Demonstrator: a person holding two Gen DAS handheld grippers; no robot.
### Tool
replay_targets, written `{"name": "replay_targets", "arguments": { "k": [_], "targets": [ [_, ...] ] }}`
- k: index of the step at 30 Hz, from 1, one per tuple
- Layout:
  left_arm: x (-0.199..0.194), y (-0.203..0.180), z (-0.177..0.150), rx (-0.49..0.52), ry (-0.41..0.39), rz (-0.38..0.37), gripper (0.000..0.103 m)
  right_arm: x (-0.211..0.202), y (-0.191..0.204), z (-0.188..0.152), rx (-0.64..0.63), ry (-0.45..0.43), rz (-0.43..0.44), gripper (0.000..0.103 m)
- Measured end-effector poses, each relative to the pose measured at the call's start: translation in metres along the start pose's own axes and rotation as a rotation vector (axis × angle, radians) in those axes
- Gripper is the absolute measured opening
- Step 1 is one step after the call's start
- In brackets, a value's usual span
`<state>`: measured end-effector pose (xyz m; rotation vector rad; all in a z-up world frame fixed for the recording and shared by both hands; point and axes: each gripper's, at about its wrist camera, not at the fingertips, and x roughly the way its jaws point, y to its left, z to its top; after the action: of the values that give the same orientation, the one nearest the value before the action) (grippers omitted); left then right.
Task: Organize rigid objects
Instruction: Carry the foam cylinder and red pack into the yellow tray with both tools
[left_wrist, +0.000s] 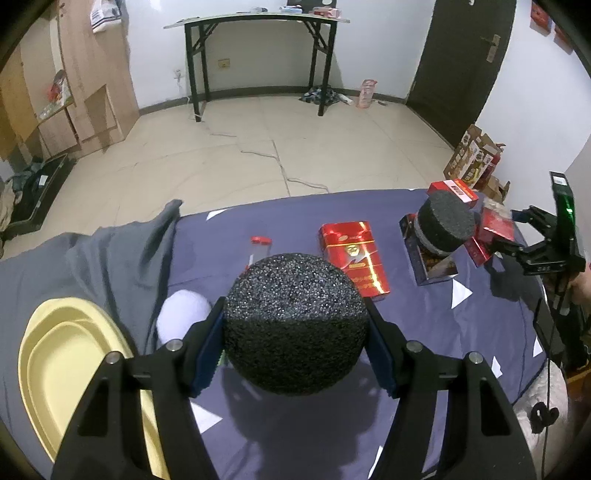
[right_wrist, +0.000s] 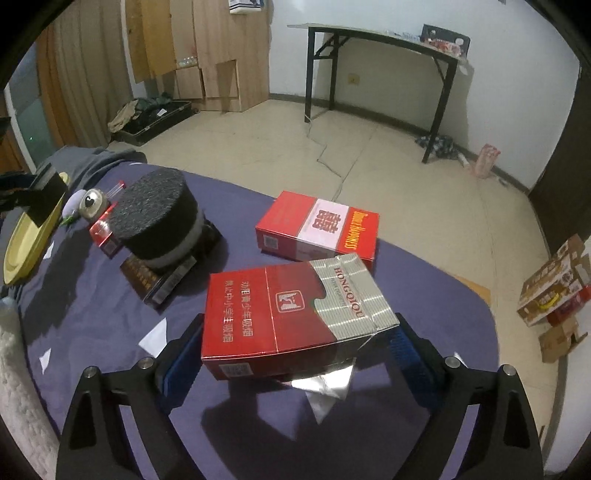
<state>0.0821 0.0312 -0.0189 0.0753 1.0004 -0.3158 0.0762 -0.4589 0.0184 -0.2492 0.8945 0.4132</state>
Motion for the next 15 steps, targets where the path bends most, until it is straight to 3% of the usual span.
{"name": "replay_targets", "arguments": {
  "k": [5,7,10,15],
  "targets": [
    [-0.023,0.02,-0.01,-0.022,-0.029,0.021,0.069,-0.026,0.007,-0.009,-0.028,-0.058,-0.02,0.092],
    [-0.041,0.039,-0.018,-0.042,-0.044,0.04,0.069,-0.043,0.019,-0.007,-0.027,-0.089,0.018,0.091],
    [-0.079,0.09,-0.034,-0.092,-0.033,0.093,0.068,-0.078,0.067,0.01,-0.121,-0.169,0.068,0.091],
    [-0.131,0.194,-0.06,-0.276,-0.032,0.215,0.068,-0.101,0.203,0.056,-0.25,-0.256,0.257,0.091]
  ]
}}
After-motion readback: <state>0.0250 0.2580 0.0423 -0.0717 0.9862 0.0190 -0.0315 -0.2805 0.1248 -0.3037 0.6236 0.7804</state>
